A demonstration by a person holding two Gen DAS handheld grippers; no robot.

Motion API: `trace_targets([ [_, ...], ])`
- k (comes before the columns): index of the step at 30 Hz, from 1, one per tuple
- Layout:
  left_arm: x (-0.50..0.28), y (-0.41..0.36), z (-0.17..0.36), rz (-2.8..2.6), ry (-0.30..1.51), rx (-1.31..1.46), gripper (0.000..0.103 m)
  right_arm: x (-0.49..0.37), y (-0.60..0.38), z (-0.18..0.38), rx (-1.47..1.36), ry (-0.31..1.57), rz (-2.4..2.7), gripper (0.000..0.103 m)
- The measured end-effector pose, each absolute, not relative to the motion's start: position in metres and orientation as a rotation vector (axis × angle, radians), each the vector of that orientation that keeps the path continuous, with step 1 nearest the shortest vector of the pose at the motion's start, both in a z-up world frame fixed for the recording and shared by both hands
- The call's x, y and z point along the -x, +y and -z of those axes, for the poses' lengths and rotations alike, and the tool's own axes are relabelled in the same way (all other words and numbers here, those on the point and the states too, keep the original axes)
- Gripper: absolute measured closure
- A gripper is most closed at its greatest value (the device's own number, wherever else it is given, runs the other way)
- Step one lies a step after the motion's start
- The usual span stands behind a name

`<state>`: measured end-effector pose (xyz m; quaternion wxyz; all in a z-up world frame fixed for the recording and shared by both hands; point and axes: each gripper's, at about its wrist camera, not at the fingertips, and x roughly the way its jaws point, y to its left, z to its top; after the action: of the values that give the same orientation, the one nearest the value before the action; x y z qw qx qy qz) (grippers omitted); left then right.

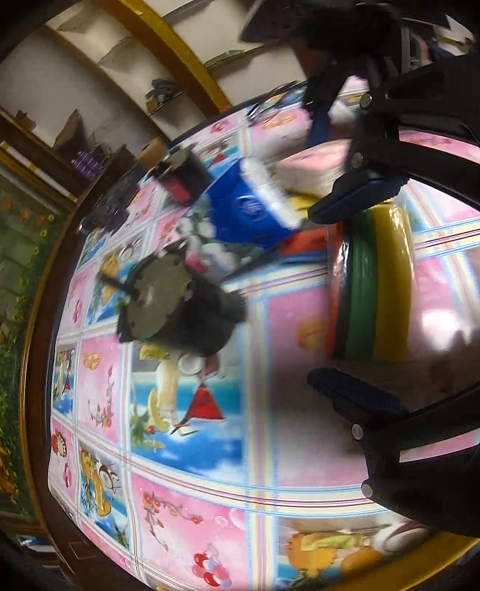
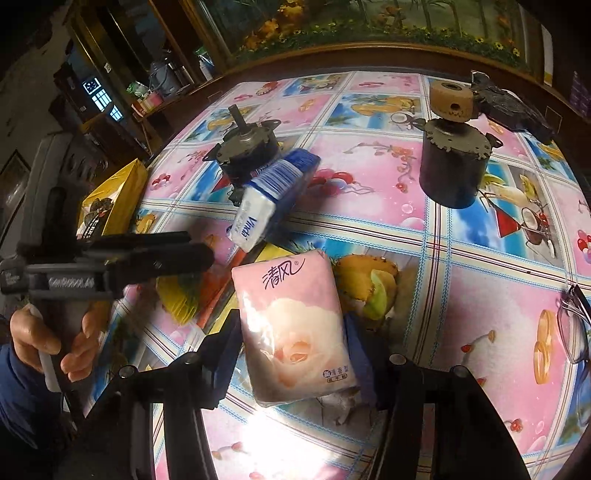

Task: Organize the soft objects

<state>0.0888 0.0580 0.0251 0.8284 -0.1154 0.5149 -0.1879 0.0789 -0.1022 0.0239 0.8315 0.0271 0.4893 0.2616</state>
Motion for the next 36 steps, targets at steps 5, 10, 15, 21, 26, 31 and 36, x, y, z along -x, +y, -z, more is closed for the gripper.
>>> trace_targets([
  [5,-0.035,0.055,-0.027,0.455,1.107,0.21,0.021,-0.08,-0.101,-0.023,-0.063,1.04,-0.547,0.044],
  [10,0.003,0.044,-0.033,0.505,1.114,0.105,0.021,-0.081,-0.101,-0.023,-0.066,1.043,-0.544,0.044],
  [15,0.001,0.046,-0.045,0.462,1.083,0.12,0.02,-0.082,-0.103,-0.021,-0.079,1.044,-0.546,0.044],
  [21,-0.012,0.039,-0.028,0.39,1.131,0.144,0.02,-0.082,-0.102,-0.022,-0.076,1.044,-0.541,0.044],
  [26,-0.002,0.015,-0.024,0.329,1.105,-0.073,0.02,-0.082,-0.102,-0.022,-0.08,1.045,-0.541,0.044],
  [31,0.025,0.01,-0.025,0.396,1.108,-0.236,0.02,-0.082,-0.102,-0.022,-0.078,1.044,-0.543,0.044],
  [36,0.046,0.033,-0.034,0.376,1.118,-0.127,0.02,-0.081,-0.101,-0.022,-0.073,1.044,-0.546,0.044],
])
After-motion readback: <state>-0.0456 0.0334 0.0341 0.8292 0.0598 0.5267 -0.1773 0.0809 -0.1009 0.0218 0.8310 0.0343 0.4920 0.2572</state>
